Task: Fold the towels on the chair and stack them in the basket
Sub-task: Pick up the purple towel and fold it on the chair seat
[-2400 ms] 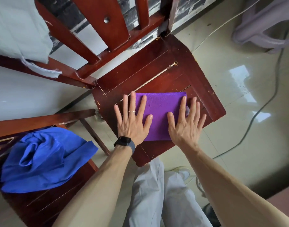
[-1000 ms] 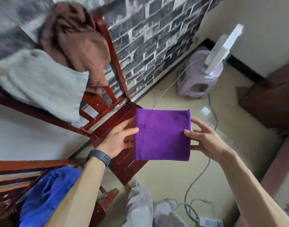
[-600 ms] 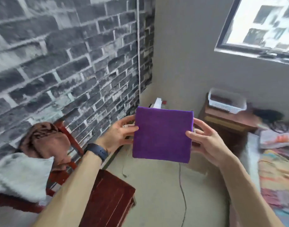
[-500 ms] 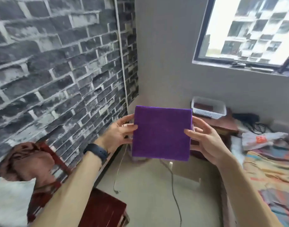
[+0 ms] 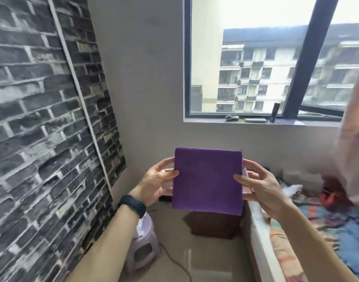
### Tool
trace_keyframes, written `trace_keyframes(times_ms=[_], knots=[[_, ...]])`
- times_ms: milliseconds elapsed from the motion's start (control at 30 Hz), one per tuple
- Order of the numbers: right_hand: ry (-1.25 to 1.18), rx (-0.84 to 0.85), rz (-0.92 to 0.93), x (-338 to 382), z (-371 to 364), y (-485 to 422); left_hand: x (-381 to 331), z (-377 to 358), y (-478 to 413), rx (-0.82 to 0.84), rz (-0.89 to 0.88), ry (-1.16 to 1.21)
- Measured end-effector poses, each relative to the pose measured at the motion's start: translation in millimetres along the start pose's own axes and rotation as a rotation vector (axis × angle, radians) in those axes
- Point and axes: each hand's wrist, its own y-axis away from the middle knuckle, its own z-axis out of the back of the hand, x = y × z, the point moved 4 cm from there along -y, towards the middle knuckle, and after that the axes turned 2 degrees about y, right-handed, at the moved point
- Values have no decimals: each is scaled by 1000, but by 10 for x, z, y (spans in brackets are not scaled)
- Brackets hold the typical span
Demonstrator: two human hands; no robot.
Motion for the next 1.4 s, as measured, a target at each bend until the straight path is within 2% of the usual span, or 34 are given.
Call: trace_keyframes(times_ms=[167,367,733,1100,1400], knots=[[-5,-89,-49,-392,207,-937,295,156,-1120,-16,62,15],[-21,-158,-211,-940,327,-2060,615,421,-2419,-26,237,7],[-31,-315,-470,-2033,846,-3321,1529,627,-4125,-76,546,-106],[-9,-167,-748,-3024,1628,-4911,2382,634,-5598,-164,737,-93],[81,-120,-851,-3461,1925,-5997,2762,710,-6481,-400,808,-67]])
